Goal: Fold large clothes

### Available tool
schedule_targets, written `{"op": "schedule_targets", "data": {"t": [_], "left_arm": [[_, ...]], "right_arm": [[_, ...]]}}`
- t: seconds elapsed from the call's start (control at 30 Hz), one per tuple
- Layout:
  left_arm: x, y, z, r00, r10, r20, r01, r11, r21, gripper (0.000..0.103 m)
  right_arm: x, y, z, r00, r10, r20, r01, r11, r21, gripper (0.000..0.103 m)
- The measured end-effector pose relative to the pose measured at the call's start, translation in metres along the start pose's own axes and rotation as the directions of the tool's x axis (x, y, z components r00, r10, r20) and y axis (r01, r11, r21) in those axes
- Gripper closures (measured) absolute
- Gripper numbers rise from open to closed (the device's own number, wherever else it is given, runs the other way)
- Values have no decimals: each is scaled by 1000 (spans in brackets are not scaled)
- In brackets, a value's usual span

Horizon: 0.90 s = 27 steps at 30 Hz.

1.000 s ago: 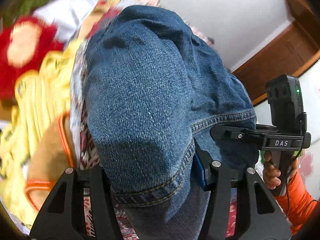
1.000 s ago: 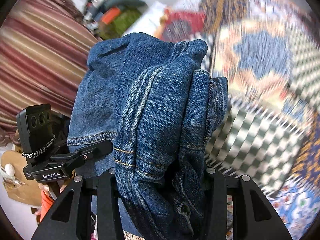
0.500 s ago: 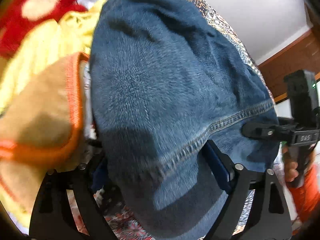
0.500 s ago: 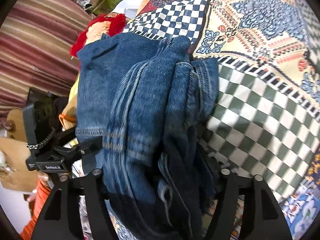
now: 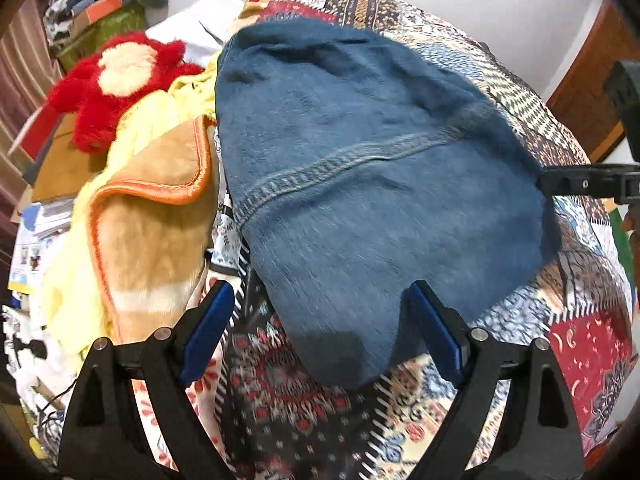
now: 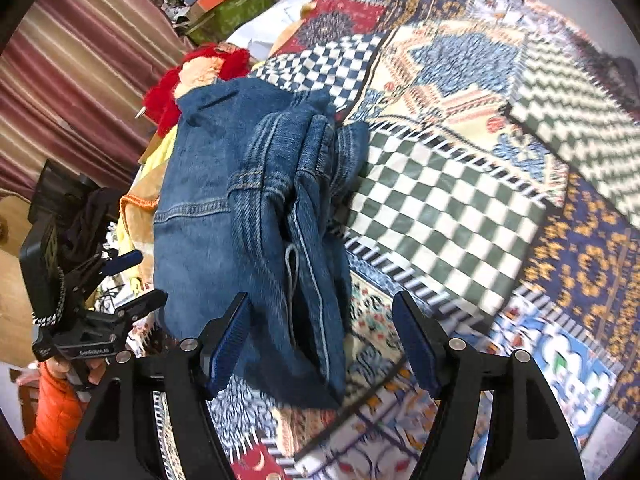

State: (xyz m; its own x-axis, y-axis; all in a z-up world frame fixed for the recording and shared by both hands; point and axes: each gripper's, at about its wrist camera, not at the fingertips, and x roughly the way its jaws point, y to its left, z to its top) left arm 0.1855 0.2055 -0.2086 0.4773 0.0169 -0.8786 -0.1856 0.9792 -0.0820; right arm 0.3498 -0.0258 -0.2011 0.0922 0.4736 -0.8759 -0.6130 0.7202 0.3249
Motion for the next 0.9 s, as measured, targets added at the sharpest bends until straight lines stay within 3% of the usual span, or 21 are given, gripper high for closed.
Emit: {"op": "schedule_targets", "data": {"t": [0.13,0.27,0.33,0.43,0.53,0.63,0.7,0.77,0.9], "left_arm": [[-36,-16,-2,995,29,100,-30,1000,6,14],[-101,-27,1,962,29,271,-20,999,-37,14],[-133,-32,3,930,27,366,-7,998,-57,14],[-186,-41,-4,867,22,498,15,997,-70,14],[-231,-52,-16,792,19,610,32,997,-72,14],[-267,-62,-32,725,32,688,21,997,-68,14],[-286,-67,-44,680,44,732,13,997,-72,14],[-299,-73,-55,649,53,759,7,997,-76,14],[-311,-87,-75,599,81,797,-31,996,-78,14]], "right_arm": [[-45,14,-14,994,-44,102,48,998,-43,34],[-109,45,-26,963,6,270,20,996,-91,34],[-144,67,-35,926,20,378,31,991,-129,34],[-176,102,-41,867,48,496,43,985,-170,34],[-220,130,-66,789,96,607,45,976,-212,34],[-247,153,-91,725,114,679,74,968,-241,34],[-264,169,-112,669,121,733,105,961,-255,34],[-273,182,-128,630,118,768,133,958,-256,34],[-278,199,-156,582,102,807,174,954,-246,34]]}}
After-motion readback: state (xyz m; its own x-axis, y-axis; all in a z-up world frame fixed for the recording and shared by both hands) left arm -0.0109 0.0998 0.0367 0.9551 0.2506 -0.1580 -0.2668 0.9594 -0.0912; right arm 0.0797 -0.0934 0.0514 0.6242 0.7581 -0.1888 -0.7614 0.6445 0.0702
